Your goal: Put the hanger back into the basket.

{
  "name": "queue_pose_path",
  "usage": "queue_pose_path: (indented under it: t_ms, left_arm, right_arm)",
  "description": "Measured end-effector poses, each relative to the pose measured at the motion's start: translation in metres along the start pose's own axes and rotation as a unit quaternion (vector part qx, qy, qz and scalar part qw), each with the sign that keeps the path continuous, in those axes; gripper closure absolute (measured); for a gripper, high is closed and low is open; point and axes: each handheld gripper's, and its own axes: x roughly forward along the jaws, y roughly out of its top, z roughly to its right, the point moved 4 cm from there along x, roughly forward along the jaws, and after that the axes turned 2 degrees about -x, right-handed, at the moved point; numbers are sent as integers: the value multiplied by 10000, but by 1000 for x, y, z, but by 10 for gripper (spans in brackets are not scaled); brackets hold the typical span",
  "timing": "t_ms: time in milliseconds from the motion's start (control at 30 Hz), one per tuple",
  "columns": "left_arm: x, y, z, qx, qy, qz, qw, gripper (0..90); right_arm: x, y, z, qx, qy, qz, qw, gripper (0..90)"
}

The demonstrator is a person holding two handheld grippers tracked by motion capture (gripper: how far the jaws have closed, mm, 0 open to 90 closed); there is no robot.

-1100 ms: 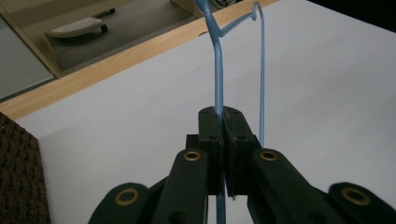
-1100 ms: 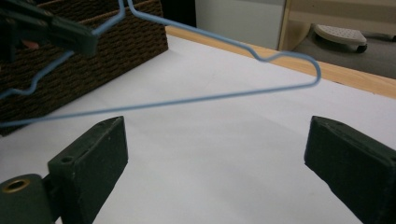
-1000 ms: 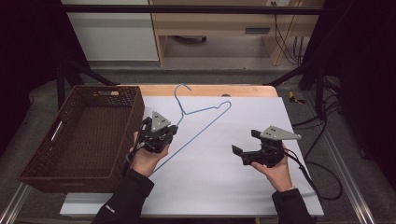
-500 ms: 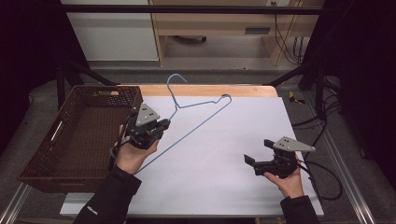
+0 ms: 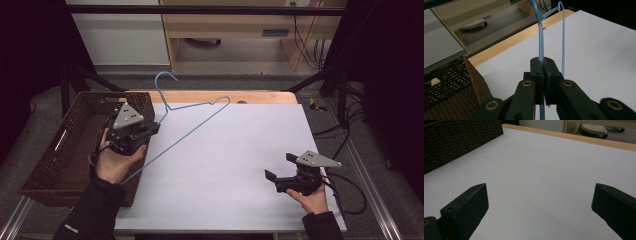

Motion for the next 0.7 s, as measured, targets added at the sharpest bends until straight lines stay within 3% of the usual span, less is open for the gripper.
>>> queue_pose_path:
  t_ms: [133,333,467,700]
  left_arm:
    - [-10,5,-13,41,-9,15,10000,871]
    - [-29,10,-32,152,150,20,9998,871]
    - [-36,10,-41,151,234,14,9996,871]
    - [-48,6,-72,24,439,18,9990,871]
  right_arm:
    - [-1,0,1,0,-6,10,10000,15]
    - [0,0,1,21,7,7,10000,15]
    - [0,-1,1,-24,-14,-24,10000,15]
    - [0,-1,1,-19,-26,-25,10000,15]
